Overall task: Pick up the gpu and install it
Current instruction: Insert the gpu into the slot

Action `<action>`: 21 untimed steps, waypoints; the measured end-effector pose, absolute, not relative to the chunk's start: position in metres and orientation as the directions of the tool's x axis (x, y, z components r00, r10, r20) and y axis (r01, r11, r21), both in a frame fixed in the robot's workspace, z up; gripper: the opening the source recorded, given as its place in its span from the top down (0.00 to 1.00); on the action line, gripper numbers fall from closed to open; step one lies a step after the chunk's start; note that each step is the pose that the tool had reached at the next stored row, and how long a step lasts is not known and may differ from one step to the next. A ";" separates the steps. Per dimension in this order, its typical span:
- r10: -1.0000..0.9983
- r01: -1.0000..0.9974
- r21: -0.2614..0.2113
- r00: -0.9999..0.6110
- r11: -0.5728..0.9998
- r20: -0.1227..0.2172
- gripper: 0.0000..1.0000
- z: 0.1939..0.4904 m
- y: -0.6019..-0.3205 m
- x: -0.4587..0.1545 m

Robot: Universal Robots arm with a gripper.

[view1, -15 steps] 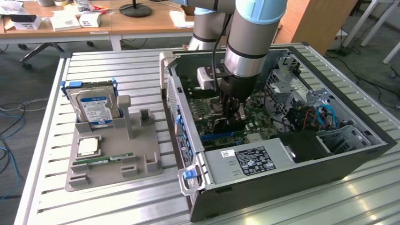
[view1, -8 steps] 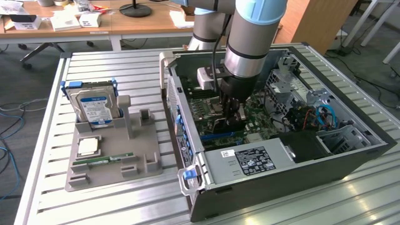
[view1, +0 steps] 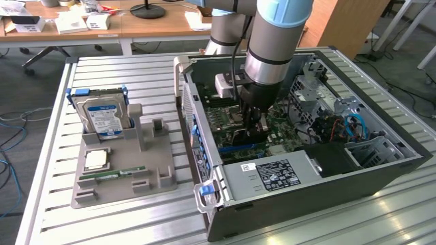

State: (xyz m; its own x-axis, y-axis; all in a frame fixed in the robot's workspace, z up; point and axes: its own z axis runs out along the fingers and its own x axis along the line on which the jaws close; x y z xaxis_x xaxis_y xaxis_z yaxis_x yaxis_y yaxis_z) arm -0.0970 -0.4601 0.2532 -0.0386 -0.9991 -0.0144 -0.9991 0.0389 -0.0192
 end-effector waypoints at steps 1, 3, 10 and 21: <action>-0.999 -0.999 -0.019 -0.039 0.039 -0.015 0.74 0.253 -0.460 -0.097; -0.999 -0.999 -0.019 -0.039 0.039 -0.014 0.74 0.252 -0.460 -0.097; -0.999 -0.999 -0.019 -0.039 0.039 -0.015 0.74 0.252 -0.460 -0.097; -0.999 -0.999 -0.021 -0.037 0.037 -0.019 0.74 0.252 -0.460 -0.097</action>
